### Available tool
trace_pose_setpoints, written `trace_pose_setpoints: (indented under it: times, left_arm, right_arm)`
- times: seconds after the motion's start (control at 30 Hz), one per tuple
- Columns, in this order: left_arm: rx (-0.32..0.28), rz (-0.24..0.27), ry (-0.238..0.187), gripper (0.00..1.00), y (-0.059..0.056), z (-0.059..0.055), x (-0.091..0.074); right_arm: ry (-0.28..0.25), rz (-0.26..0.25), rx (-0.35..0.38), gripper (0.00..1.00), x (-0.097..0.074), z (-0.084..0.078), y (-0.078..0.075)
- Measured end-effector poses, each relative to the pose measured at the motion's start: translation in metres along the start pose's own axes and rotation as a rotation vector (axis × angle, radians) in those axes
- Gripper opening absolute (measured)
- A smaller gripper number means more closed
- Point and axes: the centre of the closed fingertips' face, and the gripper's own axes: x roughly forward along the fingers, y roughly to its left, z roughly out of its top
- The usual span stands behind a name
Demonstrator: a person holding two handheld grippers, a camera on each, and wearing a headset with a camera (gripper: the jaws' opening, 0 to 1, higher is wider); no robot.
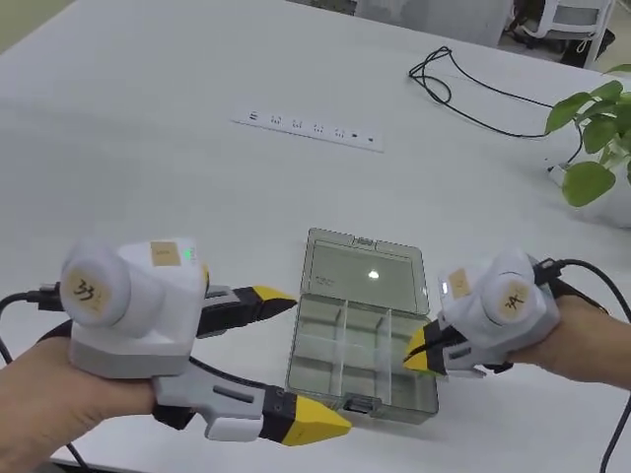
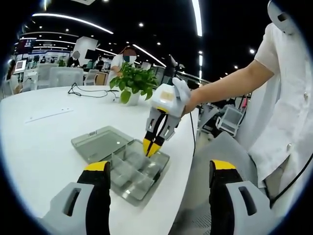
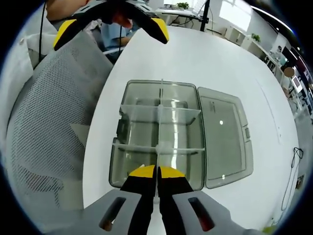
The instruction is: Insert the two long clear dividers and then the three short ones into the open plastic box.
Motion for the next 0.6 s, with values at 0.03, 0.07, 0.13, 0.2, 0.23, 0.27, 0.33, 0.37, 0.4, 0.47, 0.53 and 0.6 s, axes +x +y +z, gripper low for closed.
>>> trace_pose_setpoints:
  times: [0.03,0.07,0.13,0.2,0.23,0.27,0.33,0.37,0.4,0.47,0.53,0.6]
  left_arm:
    - [0.002,0.001,0.002,0.84,0.000,0.000,0.000]
    - [0.001,0.002,0.003,0.85,0.001,-0.001,0.000]
    - [0.000,0.002,0.005,0.85,0.001,-0.001,-0.001]
    - [0.001,0.002,0.010,0.85,0.001,-0.002,-0.001]
    - [0.001,0.003,0.012,0.85,0.001,-0.003,-0.001]
    - [0.002,0.004,0.012,0.85,0.001,-0.003,-0.001]
    - [0.000,0.007,0.013,0.85,0.001,-0.003,-0.002]
    - [0.001,0.008,0.013,0.85,0.001,-0.003,-0.002]
    - [0.002,0.009,0.012,0.85,0.001,-0.003,-0.002]
    - [0.001,0.012,0.009,0.85,0.002,-0.002,-0.003]
    - [0.000,0.015,0.010,0.85,0.003,-0.003,-0.004]
    - [-0.002,0.018,0.009,0.85,0.003,-0.003,-0.004]
  right_arm:
    - [-0.002,-0.001,0.006,0.02,0.000,0.000,0.000]
    - [-0.002,-0.003,0.005,0.03,0.000,0.000,0.000]
    - [0.000,-0.009,-0.004,0.03,0.000,0.000,0.000]
    - [0.001,-0.015,-0.006,0.03,0.000,0.000,0.000]
    - [0.003,-0.016,-0.006,0.05,0.000,-0.001,0.001]
    - [0.003,-0.017,-0.004,0.08,0.000,-0.001,0.002]
    - [-0.004,-0.015,0.010,0.11,-0.001,-0.002,0.004]
    - [-0.010,-0.015,0.011,0.11,-0.002,-0.002,0.005]
    - [-0.016,-0.017,0.015,0.11,-0.004,-0.001,0.005]
    - [-0.041,-0.028,0.044,0.15,-0.010,0.002,0.005]
    - [-0.070,-0.039,0.072,0.16,-0.017,0.005,0.003]
    - [-0.097,-0.055,0.099,0.17,-0.022,0.008,0.001]
